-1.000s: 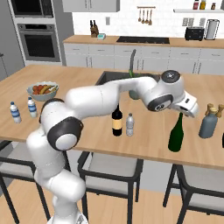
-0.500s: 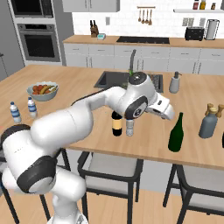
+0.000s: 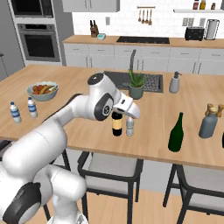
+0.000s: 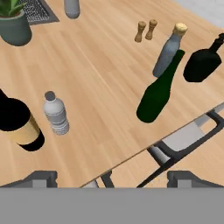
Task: Move the plastic bottles in the middle to the plastics group, and the glass bottles in the middle to the glass group.
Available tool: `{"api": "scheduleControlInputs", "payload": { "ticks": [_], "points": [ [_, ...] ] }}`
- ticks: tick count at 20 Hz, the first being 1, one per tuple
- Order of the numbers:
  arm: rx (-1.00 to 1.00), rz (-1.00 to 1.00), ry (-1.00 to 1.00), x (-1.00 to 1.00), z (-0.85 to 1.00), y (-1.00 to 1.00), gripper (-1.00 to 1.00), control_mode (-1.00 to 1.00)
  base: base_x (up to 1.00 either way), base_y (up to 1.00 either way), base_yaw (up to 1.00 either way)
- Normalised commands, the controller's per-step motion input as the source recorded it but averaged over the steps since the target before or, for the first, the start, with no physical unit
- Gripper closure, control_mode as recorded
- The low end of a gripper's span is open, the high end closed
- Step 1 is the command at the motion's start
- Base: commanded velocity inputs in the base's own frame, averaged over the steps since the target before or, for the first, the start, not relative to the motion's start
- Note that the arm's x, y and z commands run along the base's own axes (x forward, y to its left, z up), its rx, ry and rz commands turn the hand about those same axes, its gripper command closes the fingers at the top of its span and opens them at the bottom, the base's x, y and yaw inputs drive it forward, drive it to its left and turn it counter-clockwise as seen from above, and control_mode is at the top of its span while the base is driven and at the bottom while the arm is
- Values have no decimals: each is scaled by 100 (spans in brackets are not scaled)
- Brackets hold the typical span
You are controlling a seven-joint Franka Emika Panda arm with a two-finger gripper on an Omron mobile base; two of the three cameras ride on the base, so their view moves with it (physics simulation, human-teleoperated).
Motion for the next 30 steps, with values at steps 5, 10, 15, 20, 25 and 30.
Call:
{"api": "scheduleControlInputs", "payload": {
  "ticks": [5,10,15,20,25,30],
  "points": [
    [0,1,14,0,29,88,-100,-100,0,0,0],
    [7,6,8,0,14,59,-100,-100,0,0,0],
    [11,1,0,44,-18,20,-100,-100,0,0,0],
    [11,0,1,67,-26,3,-100,-100,0,0,0],
    [3,0,0,56,-11,0,-100,-100,0,0,0],
    [-5,0,0,37,-5,-2,-100,-100,0,0,0]
  ]
}}
